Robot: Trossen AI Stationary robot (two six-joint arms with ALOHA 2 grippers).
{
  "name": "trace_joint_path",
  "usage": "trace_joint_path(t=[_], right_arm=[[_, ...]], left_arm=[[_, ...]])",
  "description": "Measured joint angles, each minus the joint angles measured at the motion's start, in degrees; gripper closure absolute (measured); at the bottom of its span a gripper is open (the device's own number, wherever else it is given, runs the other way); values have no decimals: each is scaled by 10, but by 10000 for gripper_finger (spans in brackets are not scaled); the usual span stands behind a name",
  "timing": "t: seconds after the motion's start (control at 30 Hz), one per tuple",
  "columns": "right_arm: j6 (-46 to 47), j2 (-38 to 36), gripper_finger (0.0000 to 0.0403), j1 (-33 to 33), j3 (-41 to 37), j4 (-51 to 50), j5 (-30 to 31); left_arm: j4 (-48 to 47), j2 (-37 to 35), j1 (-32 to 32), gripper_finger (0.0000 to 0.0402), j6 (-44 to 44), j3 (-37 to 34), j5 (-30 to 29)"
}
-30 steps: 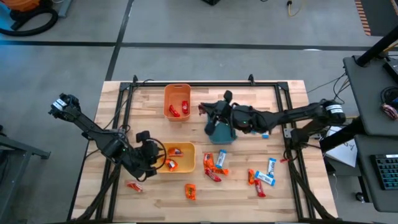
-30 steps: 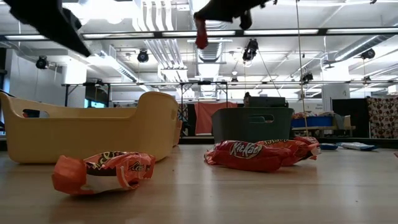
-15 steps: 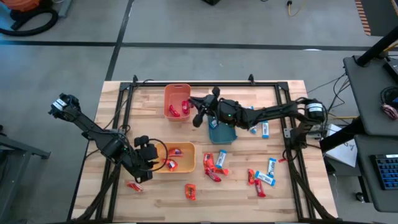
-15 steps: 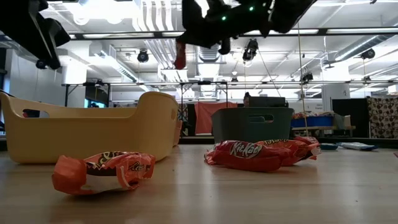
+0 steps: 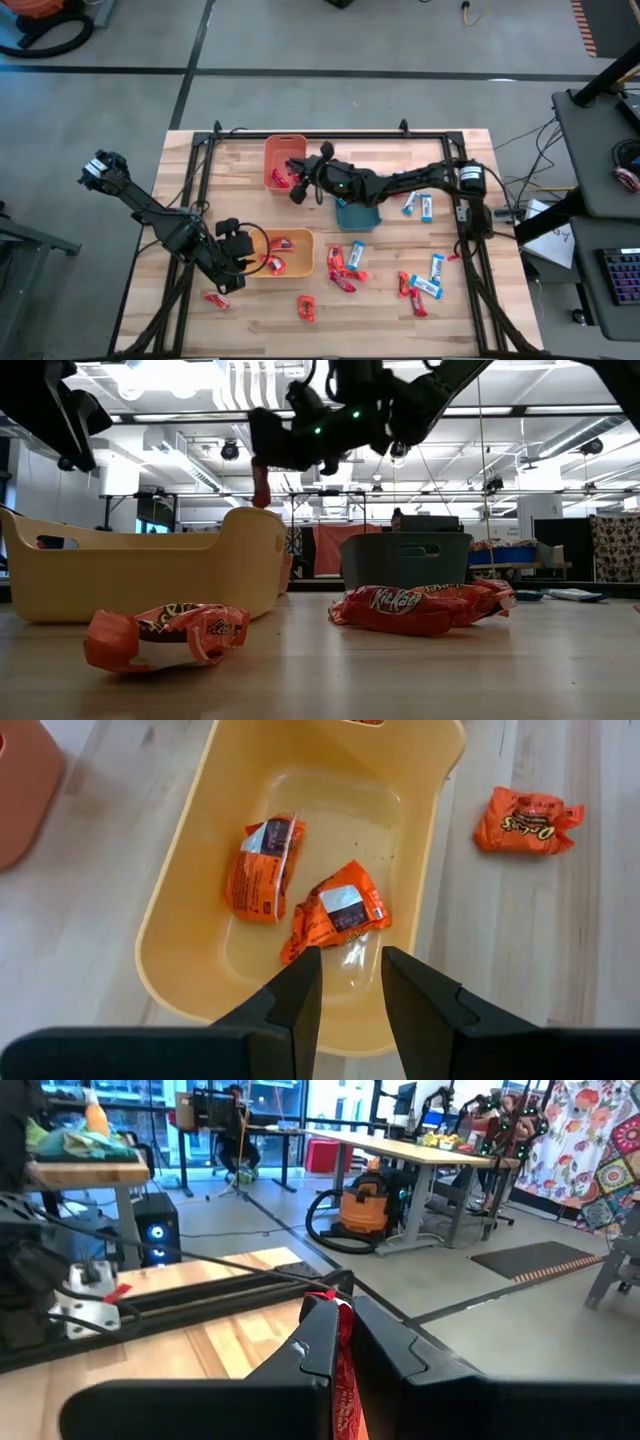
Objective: Organize candy in baskets
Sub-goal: Put the red chocolate into the orange bin, then put the orange chocolate into the yellow bin
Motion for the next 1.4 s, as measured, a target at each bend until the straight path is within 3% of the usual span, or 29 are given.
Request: trace_joint_path(t=[0.3,0.63,1.07,1.27,1.4], right_arm=[[0,50,385,-2,34,0,4],[0,48,379,-2,30,0,4],[39,48,262,-13,30,-48,4],[40,42,230,-12,30,-60,4],[39,16,218,-8,30,-99,4]], left_arm=[[-1,0,-3,310,-19,0,15],[-3,0,-5,310,-19,0,15],[-3,0,-5,310,-19,0,15],[-3,0,-5,310,-20,0,17],[-2,0,-5,310,-26,0,56]])
